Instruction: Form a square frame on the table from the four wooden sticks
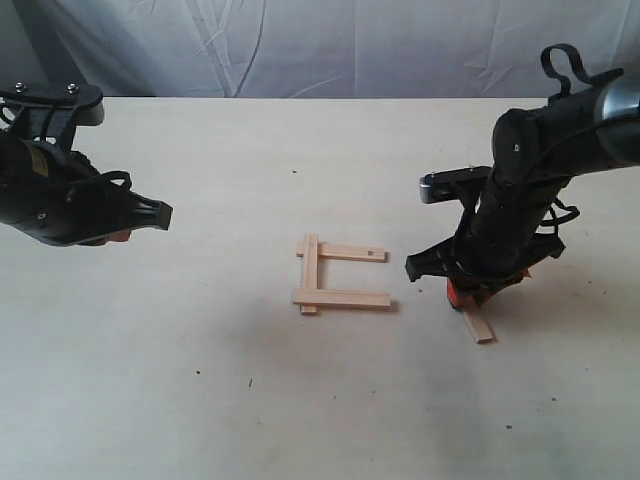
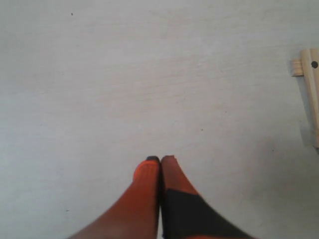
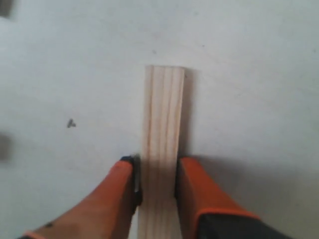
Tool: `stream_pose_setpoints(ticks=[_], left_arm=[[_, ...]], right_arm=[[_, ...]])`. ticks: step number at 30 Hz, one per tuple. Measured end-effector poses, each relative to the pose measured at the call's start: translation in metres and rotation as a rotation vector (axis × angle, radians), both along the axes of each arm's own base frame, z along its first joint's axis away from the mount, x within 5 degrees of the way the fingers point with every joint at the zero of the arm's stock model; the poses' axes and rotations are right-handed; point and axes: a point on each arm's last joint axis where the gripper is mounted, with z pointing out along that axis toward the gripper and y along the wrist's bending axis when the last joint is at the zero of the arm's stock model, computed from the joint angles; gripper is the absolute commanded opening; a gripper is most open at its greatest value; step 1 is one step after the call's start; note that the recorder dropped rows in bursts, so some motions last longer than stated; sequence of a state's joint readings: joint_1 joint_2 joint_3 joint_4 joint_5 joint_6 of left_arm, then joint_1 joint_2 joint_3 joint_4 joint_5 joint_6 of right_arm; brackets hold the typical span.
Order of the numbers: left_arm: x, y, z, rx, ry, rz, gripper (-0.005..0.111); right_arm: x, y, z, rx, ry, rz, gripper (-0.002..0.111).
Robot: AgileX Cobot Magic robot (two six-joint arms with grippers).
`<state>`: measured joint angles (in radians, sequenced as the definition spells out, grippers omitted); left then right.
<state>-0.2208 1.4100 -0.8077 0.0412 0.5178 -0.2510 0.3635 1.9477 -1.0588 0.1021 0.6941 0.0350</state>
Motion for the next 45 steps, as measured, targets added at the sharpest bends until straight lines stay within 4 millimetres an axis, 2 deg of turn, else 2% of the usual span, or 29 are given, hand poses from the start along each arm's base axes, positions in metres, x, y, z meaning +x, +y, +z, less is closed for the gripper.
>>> stream_pose_setpoints(ticks=[1,2,7,10,14,19,22,26,32,45], left_arm=[[0.0,0.0,0.0,0.0,0.0,0.0,0.0],[0.0,0.0,0.0,0.0,0.0,0.0,0.0],[0.0,0.0,0.0,0.0,0.0,0.0,0.0],[0.0,0.0,0.0,0.0,0.0,0.0,0.0],[0.0,0.0,0.0,-0.009,0.002,0.005,0.0],[0.0,-0.001,0.0,-0.017,0.0,0.009,0.0],[0.0,-0.001,0.0,-0.023,-0.003,0.012,0.0],[0.0,-0.001,0.0,-0.025,-0.002,0.013,0.0],[0.001,-0.002,0.001,-0.038,-0.006,0.02,0.0],[0.001,-0.002,0.001,-0.04,-0.014,0.02,0.0]], right_arm=[[0.0,0.0,0.0,-0.003,0.004,-0.002,0.0],[-0.001,-0.001,0.0,-0.006,0.011,-0.003,0.0],[-0.001,-0.001,0.002,-0.012,0.041,-0.065,0.009],[0.004,0.003,0.015,0.011,0.023,-0.126,0.01],[0.013,0.021,0.048,0.099,-0.049,-0.181,0.01],[0.012,0.055,0.065,0.167,-0.078,-0.208,0.01],[0.01,0.076,0.059,0.174,-0.064,-0.203,0.01],[0.012,0.088,0.039,0.157,-0.038,-0.198,0.01],[0.015,0.09,0.021,0.135,-0.011,-0.207,0.01],[0.017,0.09,0.014,0.124,-0.018,-0.206,0.01]])
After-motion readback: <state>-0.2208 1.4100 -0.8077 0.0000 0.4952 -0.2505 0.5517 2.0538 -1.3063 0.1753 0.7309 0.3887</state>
